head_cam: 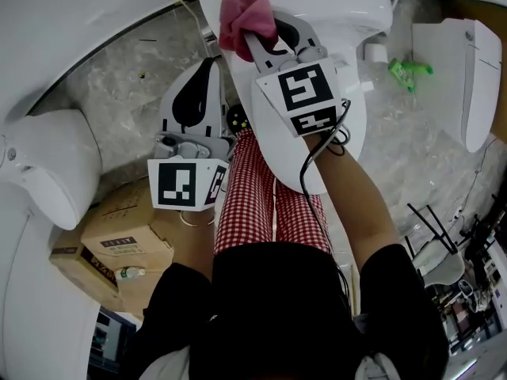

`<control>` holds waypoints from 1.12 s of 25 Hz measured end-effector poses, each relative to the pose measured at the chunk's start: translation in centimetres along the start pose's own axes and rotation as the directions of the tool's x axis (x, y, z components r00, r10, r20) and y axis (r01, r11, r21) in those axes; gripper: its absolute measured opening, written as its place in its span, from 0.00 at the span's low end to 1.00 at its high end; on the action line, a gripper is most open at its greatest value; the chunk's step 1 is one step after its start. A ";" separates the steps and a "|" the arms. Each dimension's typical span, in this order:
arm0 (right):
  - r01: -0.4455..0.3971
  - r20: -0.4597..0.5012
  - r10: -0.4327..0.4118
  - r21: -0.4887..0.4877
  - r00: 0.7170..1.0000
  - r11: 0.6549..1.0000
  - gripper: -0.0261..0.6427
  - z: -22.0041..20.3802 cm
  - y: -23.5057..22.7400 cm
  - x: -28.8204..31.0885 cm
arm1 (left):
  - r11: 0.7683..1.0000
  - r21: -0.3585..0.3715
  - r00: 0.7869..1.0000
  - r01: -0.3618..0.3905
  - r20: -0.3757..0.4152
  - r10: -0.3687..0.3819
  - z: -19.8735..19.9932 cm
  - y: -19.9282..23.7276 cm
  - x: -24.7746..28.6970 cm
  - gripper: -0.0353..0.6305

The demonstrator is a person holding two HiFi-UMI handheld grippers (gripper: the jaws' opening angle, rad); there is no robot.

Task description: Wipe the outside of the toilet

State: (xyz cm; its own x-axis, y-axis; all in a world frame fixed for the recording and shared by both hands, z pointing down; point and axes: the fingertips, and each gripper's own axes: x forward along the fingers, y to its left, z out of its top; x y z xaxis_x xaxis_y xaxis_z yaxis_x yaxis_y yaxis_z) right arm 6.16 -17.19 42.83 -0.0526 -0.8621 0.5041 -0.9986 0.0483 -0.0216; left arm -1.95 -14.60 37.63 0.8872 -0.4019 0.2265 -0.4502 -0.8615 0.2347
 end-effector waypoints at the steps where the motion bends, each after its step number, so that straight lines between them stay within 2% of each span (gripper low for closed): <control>1: 0.005 0.002 -0.005 -0.003 1.000 1.000 0.16 0.0 -0.2 -0.2 | 1.000 0.002 1.000 0.003 0.000 -0.003 0.0 -0.2 0.0 0.07; 14: 0.119 0.020 -0.119 0.029 0.993 0.993 0.16 -0.2 -6.6 -3.4 | 0.999 0.010 0.999 0.036 -0.006 -0.036 -0.2 -2.6 1.0 0.07; 28: 0.230 0.037 -0.233 0.065 0.972 0.971 0.16 -1.6 -13.6 -6.8 | 0.997 0.011 0.997 0.074 -0.015 -0.074 -0.4 -5.5 2.7 0.07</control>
State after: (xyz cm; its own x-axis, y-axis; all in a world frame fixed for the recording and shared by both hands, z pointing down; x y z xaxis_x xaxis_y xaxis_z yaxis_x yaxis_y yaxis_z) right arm 20.07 -11.19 41.07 0.1811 -0.8678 0.4628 -0.9821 -0.1842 0.0389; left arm 2.90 -10.85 37.38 0.9165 -0.3321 0.2231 -0.3819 -0.8924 0.2403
